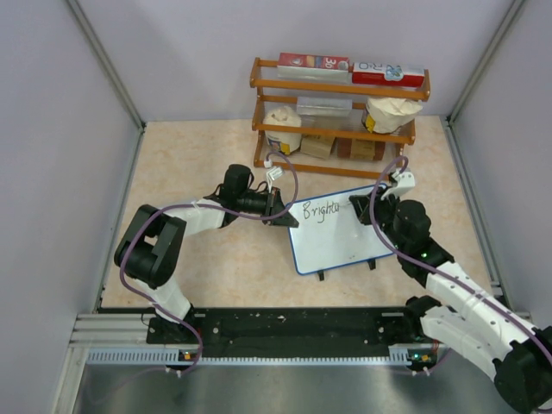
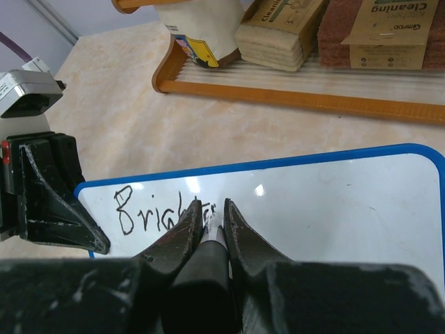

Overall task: Write a sentence on the whiteboard
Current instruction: Write with the whiteboard marker on the whiteboard.

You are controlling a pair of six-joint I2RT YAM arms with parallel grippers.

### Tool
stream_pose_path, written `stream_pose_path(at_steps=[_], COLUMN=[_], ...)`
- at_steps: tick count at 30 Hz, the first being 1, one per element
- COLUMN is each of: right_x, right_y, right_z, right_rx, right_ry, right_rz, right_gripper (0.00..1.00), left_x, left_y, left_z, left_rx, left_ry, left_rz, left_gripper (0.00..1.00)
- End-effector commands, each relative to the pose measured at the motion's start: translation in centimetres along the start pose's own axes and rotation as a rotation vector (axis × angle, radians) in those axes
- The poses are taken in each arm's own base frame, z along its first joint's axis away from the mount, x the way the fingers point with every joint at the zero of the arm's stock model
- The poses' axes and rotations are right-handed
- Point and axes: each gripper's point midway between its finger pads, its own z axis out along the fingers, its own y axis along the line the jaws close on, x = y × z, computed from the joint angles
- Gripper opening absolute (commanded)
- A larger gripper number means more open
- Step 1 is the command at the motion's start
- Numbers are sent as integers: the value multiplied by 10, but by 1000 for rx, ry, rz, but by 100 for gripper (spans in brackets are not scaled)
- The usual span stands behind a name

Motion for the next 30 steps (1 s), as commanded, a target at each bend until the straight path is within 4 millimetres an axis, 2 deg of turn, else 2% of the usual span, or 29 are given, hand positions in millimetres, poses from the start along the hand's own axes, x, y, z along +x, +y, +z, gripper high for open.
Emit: stream_pose_path(at_steps=[1, 8, 15, 26, 30], right_x=[9, 22, 24, -9, -13], right_y=[-9, -13, -13, -5, -5], right_z=[-4, -9, -8, 2, 5], right_rx=[25, 26, 27, 27, 31], right_ry=[20, 46, 47, -33, -43], right_rz=[-6, 4, 7, -5, -3], right_gripper=[0, 0, 0, 0, 0], left_x=[18, 18, 18, 18, 18], left_y=[34, 34, 34, 34, 34], left_z=[5, 6, 5, 6, 5], left_rx=[-126, -123, -124, -123, -124], left_ry=[30, 30, 29, 30, 29], left_rz=[39, 41, 39, 38, 39], left_gripper=[0, 0, 0, 0, 0])
